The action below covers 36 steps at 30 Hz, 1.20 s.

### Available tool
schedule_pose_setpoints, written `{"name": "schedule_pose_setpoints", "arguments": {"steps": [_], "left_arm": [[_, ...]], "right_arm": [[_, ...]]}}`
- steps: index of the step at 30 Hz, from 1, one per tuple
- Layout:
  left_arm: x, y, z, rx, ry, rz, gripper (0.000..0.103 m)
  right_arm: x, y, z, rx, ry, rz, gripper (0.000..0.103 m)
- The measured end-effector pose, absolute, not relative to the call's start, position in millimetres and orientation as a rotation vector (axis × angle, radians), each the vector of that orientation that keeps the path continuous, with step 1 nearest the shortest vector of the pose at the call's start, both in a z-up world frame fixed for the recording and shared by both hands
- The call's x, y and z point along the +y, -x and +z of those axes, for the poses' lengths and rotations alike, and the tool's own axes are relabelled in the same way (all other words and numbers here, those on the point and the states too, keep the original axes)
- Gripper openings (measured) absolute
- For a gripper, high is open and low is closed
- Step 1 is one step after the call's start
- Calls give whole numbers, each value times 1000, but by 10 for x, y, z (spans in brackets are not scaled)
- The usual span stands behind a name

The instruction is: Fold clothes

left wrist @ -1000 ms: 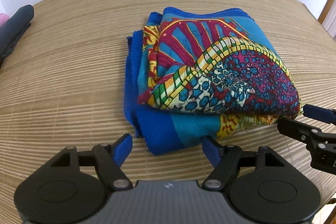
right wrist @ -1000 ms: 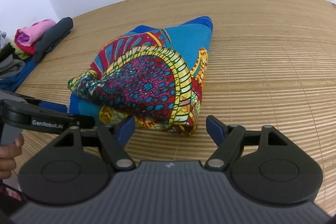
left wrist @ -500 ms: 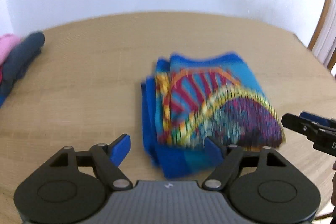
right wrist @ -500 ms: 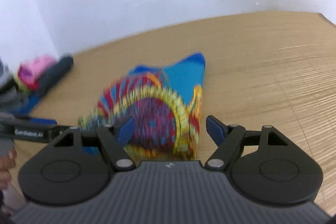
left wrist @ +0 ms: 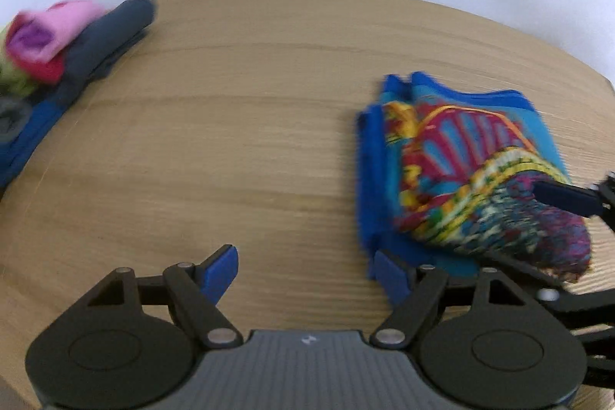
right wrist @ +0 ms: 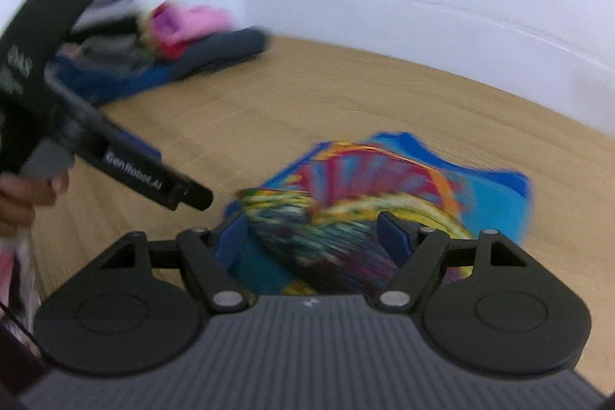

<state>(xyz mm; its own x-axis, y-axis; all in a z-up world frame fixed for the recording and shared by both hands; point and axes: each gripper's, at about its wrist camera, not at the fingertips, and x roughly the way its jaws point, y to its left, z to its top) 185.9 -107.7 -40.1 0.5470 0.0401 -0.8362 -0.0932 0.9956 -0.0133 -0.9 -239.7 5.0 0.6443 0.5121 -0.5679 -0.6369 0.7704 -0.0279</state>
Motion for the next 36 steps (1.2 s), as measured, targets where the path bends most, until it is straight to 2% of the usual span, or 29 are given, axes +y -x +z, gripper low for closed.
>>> {"name": "schedule_pose_setpoints", "arguments": {"steps": [3, 5, 6, 9, 15, 18, 26, 28, 30, 33, 36], "left_arm": [[-982, -1791, -437, 989, 84, 34, 80], [-967, -1782, -458, 992, 69, 17, 80], [-960, -1787, -468, 995, 64, 10, 80], [-916, -1811, -461, 995, 74, -39, 80], [-1075, -1966, -341, 965, 23, -114, 80], [-1230, -2071, -354, 960, -6, -139, 80], [-1604, -2362, -545, 1028, -77, -117, 80], [-1634, -2396, -553, 1028, -102, -97, 80], [-1640, -2436, -527, 1019, -114, -96, 80], [-1682, -2601, -459, 979, -167, -141, 80], [-1710, -2745, -452, 959, -186, -159, 80]], "right_arm": [[-2120, -147, -94, 611, 285, 684, 75], [-2049, -248, -162, 649, 240, 686, 44], [-2053, -278, -153, 668, 195, 666, 18], [-2189, -300, 22, 643, 68, 559, 14], [-2860, -94, 558, 451, -61, 205, 14], [-3402, 45, 567, 430, -119, -42, 14], [-4746, 209, -254, 714, -402, -559, 20], [-4886, 309, -339, 719, -442, -580, 40], [-4947, 366, -285, 685, -413, -574, 47], [-4935, 252, -133, 614, -309, -430, 48], [-4925, -70, -15, 640, -162, -144, 68]]}}
